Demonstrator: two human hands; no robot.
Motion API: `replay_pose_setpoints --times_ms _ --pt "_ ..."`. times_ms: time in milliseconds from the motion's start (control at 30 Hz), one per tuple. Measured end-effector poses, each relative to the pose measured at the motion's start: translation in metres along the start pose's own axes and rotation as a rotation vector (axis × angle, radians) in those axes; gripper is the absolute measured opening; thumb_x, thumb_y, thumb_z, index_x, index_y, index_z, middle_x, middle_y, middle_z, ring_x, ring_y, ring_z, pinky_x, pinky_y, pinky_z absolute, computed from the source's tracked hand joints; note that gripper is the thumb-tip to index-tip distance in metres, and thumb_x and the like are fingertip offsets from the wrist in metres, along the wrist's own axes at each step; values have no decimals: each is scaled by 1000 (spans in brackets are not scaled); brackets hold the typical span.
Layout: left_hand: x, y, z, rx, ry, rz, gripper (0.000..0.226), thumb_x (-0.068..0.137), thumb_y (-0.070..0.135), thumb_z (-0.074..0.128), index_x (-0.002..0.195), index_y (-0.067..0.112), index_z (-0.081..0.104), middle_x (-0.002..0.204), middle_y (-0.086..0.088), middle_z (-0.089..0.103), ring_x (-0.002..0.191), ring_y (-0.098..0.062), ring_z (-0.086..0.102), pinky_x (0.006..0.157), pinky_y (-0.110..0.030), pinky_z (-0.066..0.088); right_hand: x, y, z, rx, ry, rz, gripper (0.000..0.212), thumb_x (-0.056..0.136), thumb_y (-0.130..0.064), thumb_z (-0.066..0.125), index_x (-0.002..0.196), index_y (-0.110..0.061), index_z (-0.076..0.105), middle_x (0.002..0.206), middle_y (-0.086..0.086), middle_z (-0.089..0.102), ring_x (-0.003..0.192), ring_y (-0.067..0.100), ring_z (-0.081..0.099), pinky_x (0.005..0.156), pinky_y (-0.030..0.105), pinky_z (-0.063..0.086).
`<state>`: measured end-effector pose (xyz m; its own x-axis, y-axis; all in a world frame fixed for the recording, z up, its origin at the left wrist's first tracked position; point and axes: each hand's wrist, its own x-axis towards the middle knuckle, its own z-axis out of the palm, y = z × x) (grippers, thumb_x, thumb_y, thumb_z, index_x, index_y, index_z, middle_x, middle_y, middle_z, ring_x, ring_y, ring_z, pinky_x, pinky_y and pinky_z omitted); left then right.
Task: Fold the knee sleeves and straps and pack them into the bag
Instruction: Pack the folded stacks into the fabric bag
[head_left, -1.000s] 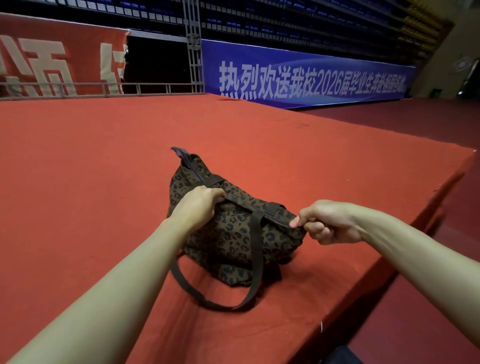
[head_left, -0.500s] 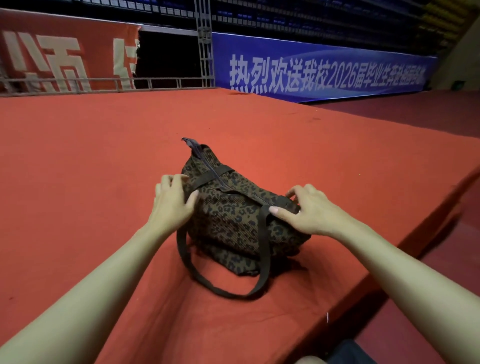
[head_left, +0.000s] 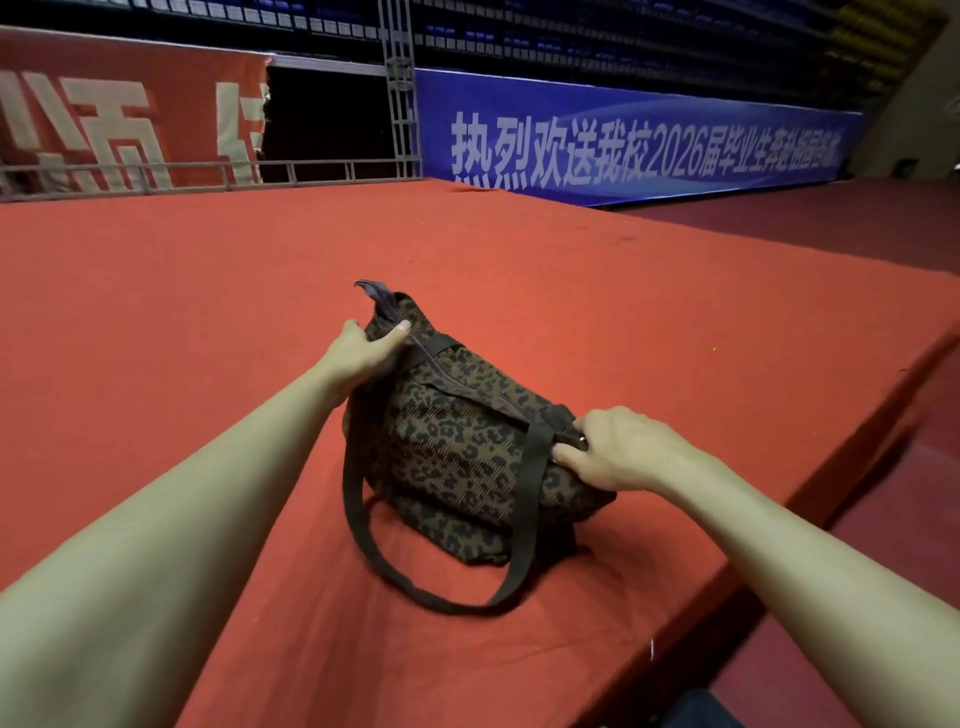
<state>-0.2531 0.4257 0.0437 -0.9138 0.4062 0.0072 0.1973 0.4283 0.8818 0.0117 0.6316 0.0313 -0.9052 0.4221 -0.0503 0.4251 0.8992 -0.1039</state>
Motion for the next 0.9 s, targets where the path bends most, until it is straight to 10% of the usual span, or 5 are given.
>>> replay_pose_setpoints --times_ms 133,400,900 --pt "17 16 10 8 24 43 75 89 68 66 128 4 64 127 -15 66 115 -34 63 97 -39 51 0 10 3 118 162 -91 31 99 -52 42 90 -31 62 91 -1 69 96 34 66 74 40 50" --pt "12 45 15 -119 170 155 37 104 38 61 126 9 65 121 -9 68 114 -27 64 102 -41 53 -9 57 -63 -73 564 -198 31 97 -55 45 102 -34 68 96 2 74 99 36 68 66 38 41" --pt "-70 110 104 -29 -163 245 27 106 29 58 127 13 64 131 -12 68 122 -28 65 82 -40 61 -120 167 -107 -337 406 -134 46 93 -57 38 99 -27 72 92 2 74 97 37 68 73 43 57"
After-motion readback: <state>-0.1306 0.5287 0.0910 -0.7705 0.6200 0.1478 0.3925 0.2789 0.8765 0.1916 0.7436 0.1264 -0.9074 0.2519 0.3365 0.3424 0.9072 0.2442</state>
